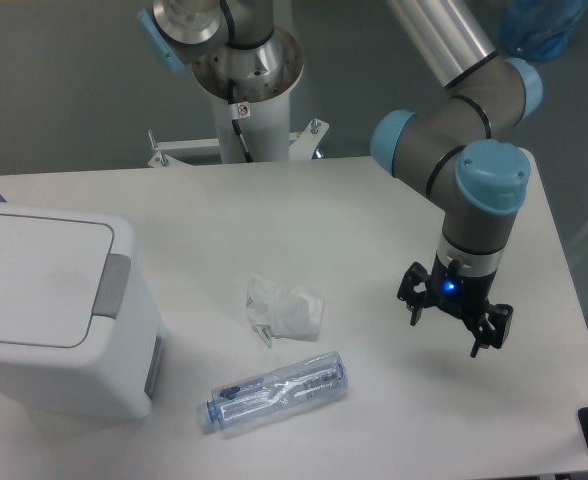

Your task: Open the trash can

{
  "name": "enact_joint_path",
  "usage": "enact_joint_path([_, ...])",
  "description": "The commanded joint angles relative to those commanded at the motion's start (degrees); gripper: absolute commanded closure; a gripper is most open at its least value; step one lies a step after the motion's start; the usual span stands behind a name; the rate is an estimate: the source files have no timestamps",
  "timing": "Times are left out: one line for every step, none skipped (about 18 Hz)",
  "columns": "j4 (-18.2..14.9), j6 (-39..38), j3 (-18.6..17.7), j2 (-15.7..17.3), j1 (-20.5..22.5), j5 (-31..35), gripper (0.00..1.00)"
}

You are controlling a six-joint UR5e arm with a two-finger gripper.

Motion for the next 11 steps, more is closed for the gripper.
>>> enact_joint_path([0.0, 0.0, -0.1, 0.0, -0.1, 0.7, 0.00])
enact_joint_path([0.0, 0.1, -0.1, 0.0, -0.1, 2.1, 0.00])
enact_joint_path([0.1, 0.1, -0.1, 0.1, -0.2, 2.8, 0.00])
enact_joint_path([0.1, 0.0, 0.0, 0.1, -0.3, 2.9, 0.00])
enact_joint_path([0.1, -0.3, 0.0, 0.1, -0.4, 3.0, 0.00])
enact_joint_path([0.0, -0.7, 0.0, 0.0, -0.9, 3.0, 0.00])
enact_joint_path([0.3, -1.2, -0.1, 0.0, -1.2, 2.9, 0.00])
enact_joint_path([0.5, -2.4, -0.5, 0.1, -1.2, 2.7, 0.00])
enact_joint_path([0.9, -4.1, -0.7, 0.1, -1.2, 2.3, 0.00])
enact_joint_path([1.0, -6.0, -0.8, 0.1, -1.3, 1.4, 0.00])
enact_joint_path([1.0, -7.6, -0.8, 0.0, -1.3, 0.4, 0.00])
